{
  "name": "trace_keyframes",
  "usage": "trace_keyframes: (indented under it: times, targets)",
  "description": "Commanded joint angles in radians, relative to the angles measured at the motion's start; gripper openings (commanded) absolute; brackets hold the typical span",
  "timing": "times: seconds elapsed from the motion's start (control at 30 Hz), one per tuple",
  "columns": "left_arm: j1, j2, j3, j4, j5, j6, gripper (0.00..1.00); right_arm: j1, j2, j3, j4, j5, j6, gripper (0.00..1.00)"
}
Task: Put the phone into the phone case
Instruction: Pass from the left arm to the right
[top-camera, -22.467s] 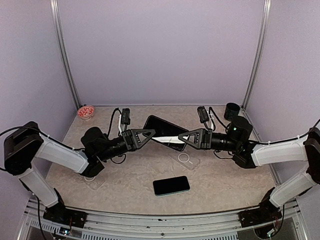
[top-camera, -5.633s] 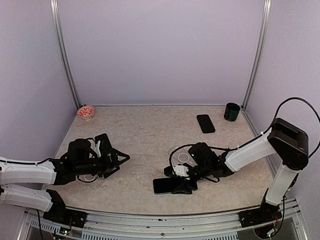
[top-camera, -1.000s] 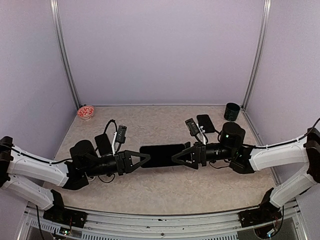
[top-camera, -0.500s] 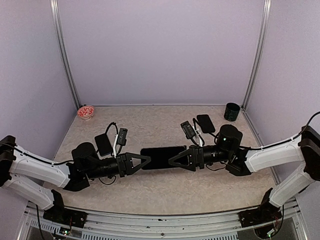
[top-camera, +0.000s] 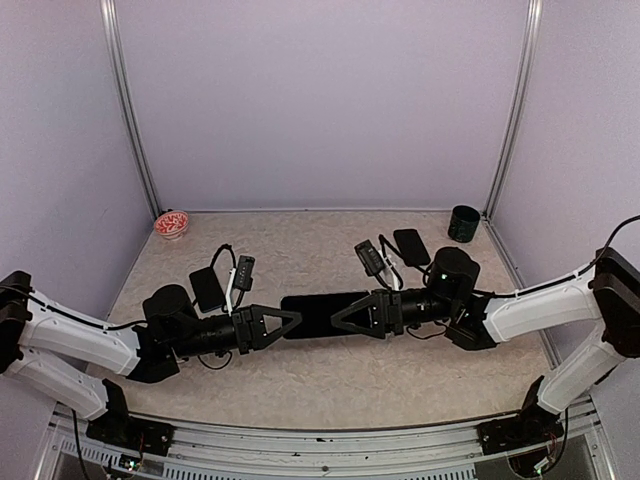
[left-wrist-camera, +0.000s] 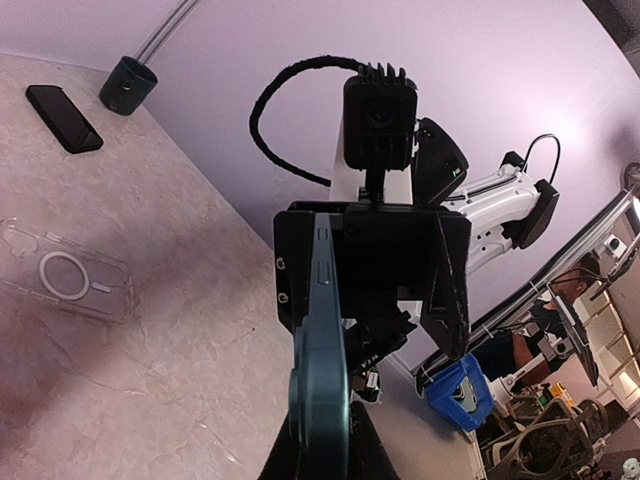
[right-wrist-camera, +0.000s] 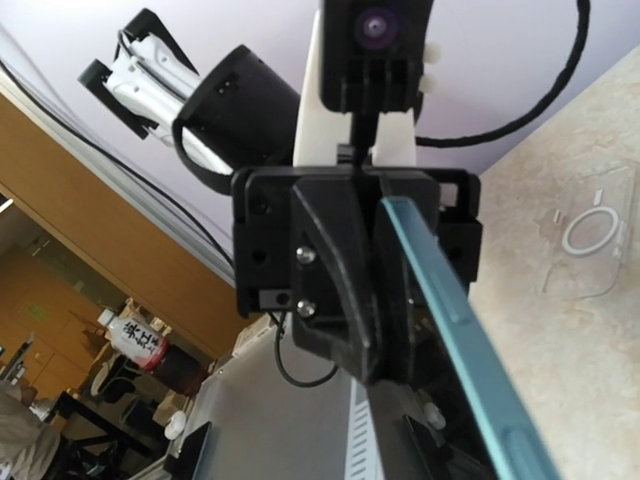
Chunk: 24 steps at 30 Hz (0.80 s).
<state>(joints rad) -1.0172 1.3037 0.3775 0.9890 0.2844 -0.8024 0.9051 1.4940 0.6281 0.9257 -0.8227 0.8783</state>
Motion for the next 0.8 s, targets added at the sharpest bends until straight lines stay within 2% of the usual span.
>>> trace_keyframes:
  times: [0.0,0.07,0.13,0.23,0.37,0.43,0.53,0.57,0.67,0.7,0.77]
  targets:
    - [-0.004,0.005,0.014,0.059,-0.001,0.009,0.0,0.017,0.016,0.037,0.026,-0.019,-0.006,0.62]
    - [-0.004,0.005,0.011,0.058,-0.007,0.011,0.0,0.017,0.022,0.04,0.025,-0.024,-0.007,0.53]
    - [-0.004,0.003,0.009,0.054,-0.011,0.011,0.0,0.017,0.031,0.043,0.023,-0.035,-0.006,0.37]
    - [-0.003,0.003,0.01,0.043,-0.02,0.015,0.0,0.017,0.045,0.047,0.024,-0.045,-0.007,0.19]
    - [-0.003,0.004,0.016,0.022,-0.025,0.022,0.02,0.017,0.06,0.046,0.03,-0.054,-0.007,0.07]
    - [-0.003,0.006,0.017,0.015,-0.027,0.024,0.06,0.017,0.066,0.047,0.037,-0.058,-0.007,0.01]
    - [0.002,0.004,0.01,0.017,-0.03,0.024,0.09,0.017,0.066,0.049,0.037,-0.066,-0.008,0.0]
    - [0.005,0.001,0.006,0.023,-0.028,0.02,0.09,0.017,0.064,0.05,0.034,-0.069,-0.011,0.06]
    - [0.019,-0.016,-0.006,0.031,-0.025,0.014,0.06,0.014,0.044,0.052,-0.012,-0.063,-0.036,0.47]
    - [0.022,-0.021,-0.009,0.029,-0.026,0.015,0.05,0.013,0.033,0.05,-0.023,-0.058,-0.045,0.55]
    - [0.027,-0.038,-0.012,0.017,-0.031,0.018,0.05,0.009,0.013,0.046,-0.035,-0.05,-0.056,0.64]
